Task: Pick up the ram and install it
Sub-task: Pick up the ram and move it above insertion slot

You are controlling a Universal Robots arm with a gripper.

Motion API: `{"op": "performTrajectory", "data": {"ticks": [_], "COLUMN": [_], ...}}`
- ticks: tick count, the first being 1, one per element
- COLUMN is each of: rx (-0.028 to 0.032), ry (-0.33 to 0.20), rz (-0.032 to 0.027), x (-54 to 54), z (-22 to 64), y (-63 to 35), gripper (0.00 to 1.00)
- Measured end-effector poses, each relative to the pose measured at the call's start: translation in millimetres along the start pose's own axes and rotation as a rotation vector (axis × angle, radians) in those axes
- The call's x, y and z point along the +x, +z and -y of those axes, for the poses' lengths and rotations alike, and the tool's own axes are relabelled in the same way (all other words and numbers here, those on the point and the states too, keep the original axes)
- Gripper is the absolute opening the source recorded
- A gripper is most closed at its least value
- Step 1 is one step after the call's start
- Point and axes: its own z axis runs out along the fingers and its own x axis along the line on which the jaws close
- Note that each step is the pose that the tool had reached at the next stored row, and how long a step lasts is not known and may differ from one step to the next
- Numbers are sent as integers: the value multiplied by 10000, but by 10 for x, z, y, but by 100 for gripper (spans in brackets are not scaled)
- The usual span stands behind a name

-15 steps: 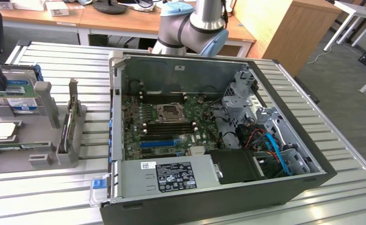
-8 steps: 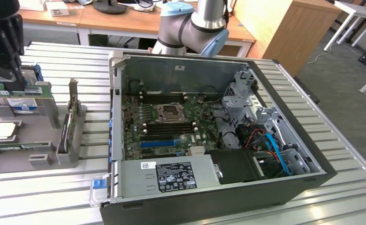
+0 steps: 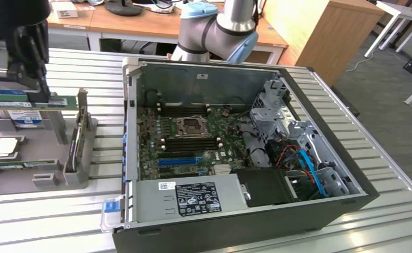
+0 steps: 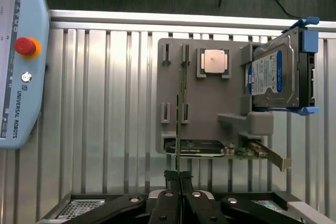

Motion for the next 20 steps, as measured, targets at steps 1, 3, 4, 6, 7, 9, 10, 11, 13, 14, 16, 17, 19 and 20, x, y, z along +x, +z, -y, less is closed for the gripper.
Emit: {"op": "performTrajectory", "data": {"ticks": [1, 3, 4, 6, 7, 9, 10, 11, 13, 14, 16, 17, 19, 20], "rx": [-7, -21, -26, -40, -49, -63, -71, -78, -95, -104, -116, -124, -139, -147], "ry": [0, 0, 2, 2, 2, 2, 4, 4, 5, 4, 6, 7, 7, 6], "rz": [-1, -2, -1, -1, -2, -1, -1, 0, -2, -2, -1, -1, -2, -2], "x": [0, 0, 0, 0, 0, 0, 0, 0, 0, 0, 0, -1, 0, 0], "z": [40, 114, 150, 223, 264, 340, 378, 417, 495, 537, 610, 647, 725, 766], "y": [-2, -6, -7, -11, -13, -16, -18, -19, -24, -26, -28, -30, -34, -36], "gripper": [12, 12, 12, 12, 12, 12, 12, 12, 12, 12, 12, 12, 12, 12]}}
